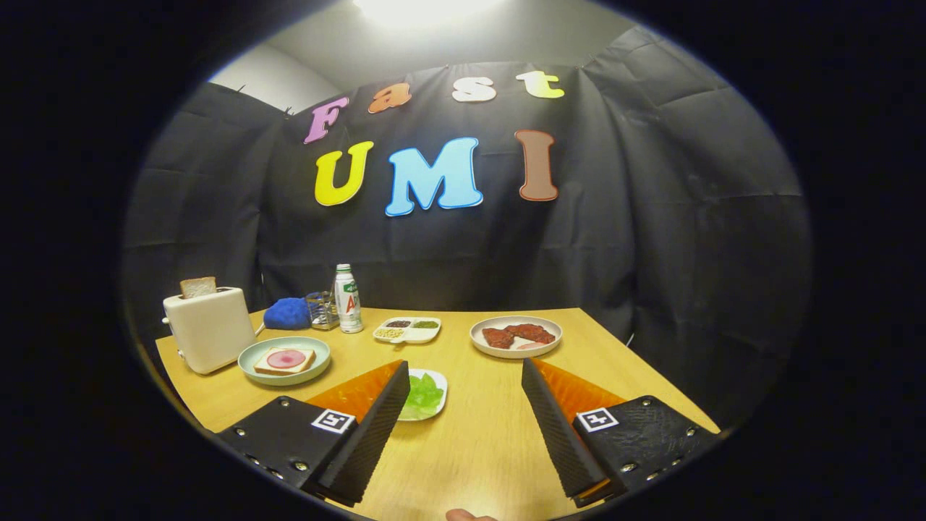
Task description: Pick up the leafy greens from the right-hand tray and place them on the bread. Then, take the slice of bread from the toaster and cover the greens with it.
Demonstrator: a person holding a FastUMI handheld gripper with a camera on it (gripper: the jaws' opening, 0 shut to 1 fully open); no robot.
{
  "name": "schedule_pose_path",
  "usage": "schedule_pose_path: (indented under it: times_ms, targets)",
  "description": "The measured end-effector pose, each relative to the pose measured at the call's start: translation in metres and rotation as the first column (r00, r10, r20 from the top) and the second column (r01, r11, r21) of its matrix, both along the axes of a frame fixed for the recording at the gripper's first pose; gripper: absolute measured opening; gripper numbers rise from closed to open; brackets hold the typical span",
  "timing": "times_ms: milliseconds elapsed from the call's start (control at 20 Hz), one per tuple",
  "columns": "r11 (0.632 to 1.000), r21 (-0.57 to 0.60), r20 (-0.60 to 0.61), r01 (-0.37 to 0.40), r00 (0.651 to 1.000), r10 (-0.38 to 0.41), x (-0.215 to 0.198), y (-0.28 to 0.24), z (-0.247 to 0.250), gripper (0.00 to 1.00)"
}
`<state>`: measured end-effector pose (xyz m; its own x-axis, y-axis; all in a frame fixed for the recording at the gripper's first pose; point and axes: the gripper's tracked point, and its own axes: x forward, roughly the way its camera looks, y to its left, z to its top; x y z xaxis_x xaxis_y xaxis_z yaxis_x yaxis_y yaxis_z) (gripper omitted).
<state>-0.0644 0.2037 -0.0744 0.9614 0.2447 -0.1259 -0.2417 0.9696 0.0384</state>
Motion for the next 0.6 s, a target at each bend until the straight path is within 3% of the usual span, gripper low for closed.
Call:
schedule_pose_path:
  times_ms: [300,600]
  targets:
    - [0.998,-0.003,-0.103,-0.055,0.993,0.054,0.005,0.048,-0.033,0.96]
    - [0.999,-0.047,-0.204,-0.024,0.979,0.014,0.012,0.06,-0.062,0.96]
